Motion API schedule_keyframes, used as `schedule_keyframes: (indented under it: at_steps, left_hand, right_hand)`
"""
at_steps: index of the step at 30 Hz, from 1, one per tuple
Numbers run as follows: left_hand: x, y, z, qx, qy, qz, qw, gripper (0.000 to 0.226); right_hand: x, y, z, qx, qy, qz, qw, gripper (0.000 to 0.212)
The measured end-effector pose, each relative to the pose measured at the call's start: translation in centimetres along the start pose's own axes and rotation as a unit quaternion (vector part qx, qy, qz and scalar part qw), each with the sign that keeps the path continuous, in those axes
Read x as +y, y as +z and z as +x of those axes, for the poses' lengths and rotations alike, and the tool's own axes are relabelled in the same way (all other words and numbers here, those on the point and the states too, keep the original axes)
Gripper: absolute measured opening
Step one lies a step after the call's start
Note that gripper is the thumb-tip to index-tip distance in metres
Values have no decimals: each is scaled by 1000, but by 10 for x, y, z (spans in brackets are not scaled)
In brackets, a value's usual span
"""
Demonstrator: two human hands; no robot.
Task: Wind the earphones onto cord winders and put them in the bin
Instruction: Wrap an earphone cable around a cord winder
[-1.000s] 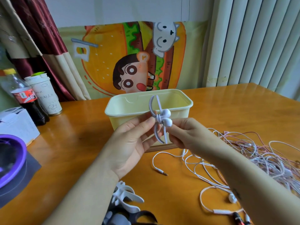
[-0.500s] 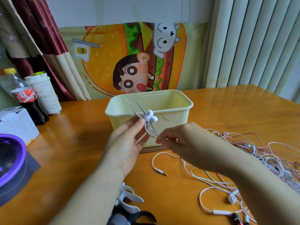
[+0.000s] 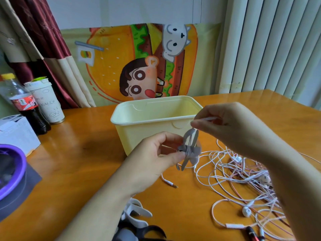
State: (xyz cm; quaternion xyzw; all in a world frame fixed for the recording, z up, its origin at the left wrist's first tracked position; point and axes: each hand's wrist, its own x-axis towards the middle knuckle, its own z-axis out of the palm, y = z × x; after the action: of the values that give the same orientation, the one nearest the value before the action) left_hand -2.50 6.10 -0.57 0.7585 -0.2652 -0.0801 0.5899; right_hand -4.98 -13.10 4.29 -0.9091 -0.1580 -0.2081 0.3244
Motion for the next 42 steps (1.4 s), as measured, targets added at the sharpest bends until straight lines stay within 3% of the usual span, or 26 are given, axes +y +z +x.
schedule_keyframes:
  at_steps: [4,10,15,18,24,35,42]
  left_hand:
    - [2,-2,-1,-30,30,-61,997,26]
    - [4,-6,4,24,16,-268,963,28]
    - [3,-17,8,72,4,-365,928,42]
    - [2,-24,9,93,-18,-397,913,48]
    - [0,-25,8,98,-37,-384,917,44]
    - [-4,-20,8,120,-60,-346,929,44]
    - [-12,-6,7,150,-43,-141,978,24]
  right_hand:
    - [13,13,5,-24,46,110,993,30]
    - [11,44,-1,-148,110,261,948,33]
    - [5,48,-2,-220,86,221,946,25]
    - [2,46,-2,-219,75,157,960,24]
    - [-7,35,-4,-216,72,40,973,24]
    - [-17,26,-9,-243,62,-1,968,26]
    - [-24,23,-10,-204,12,5,979,31]
